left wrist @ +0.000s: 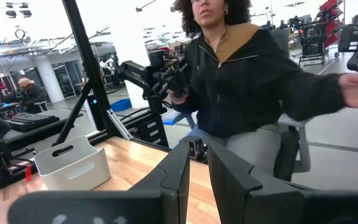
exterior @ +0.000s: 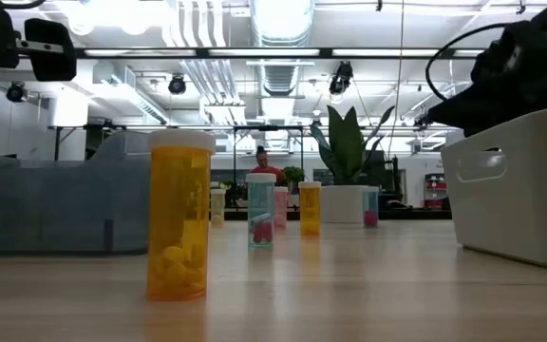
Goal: Pick and place medicine bottles into bin by pill shape (circle, oval)
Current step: Put the left pink tablet bottle into the black bin
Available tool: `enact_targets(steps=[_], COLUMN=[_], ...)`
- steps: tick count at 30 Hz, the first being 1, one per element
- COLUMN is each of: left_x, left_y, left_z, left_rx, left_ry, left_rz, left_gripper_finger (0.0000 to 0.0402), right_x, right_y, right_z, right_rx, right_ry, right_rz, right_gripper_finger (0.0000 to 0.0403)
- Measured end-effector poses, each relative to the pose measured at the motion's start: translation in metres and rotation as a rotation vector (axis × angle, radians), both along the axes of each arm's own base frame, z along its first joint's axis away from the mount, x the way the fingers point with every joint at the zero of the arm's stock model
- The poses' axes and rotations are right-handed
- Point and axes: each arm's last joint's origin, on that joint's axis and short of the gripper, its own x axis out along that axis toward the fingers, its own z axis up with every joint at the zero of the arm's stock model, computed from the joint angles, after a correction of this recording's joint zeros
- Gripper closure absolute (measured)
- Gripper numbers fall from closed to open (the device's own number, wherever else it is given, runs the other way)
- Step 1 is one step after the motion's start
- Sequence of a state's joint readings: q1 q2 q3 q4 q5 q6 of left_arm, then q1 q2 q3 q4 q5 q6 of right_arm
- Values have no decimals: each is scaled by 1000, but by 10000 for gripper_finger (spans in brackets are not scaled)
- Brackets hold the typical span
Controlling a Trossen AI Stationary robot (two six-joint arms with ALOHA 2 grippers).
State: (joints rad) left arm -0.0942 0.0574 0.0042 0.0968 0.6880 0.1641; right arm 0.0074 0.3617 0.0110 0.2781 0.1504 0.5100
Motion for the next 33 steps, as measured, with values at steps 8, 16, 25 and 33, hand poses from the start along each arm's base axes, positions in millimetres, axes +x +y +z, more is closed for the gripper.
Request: enact_targets(steps=[8, 16, 25, 33], left_x=[0, -10, -29, -37], left_y=[0, 1, 3, 4], left_z=[3, 39, 63, 69], left_rx=[115, 26, -149, -269], left_ry=[-146, -523, -714, -697], left_rz=[20, 30, -31, -99], left_gripper_finger=[359, 359, 359, 359], right_x=[0, -1, -3, -4], right_y=[-2, -3, -6, -7], right_z=[12, 21, 25, 26], right_rx=[-130, -187, -279, -310], right_ry=[-100, -183, -184, -176], right_rz=[-55, -102, -197, -259], right_gripper_finger=[376, 376, 376, 376])
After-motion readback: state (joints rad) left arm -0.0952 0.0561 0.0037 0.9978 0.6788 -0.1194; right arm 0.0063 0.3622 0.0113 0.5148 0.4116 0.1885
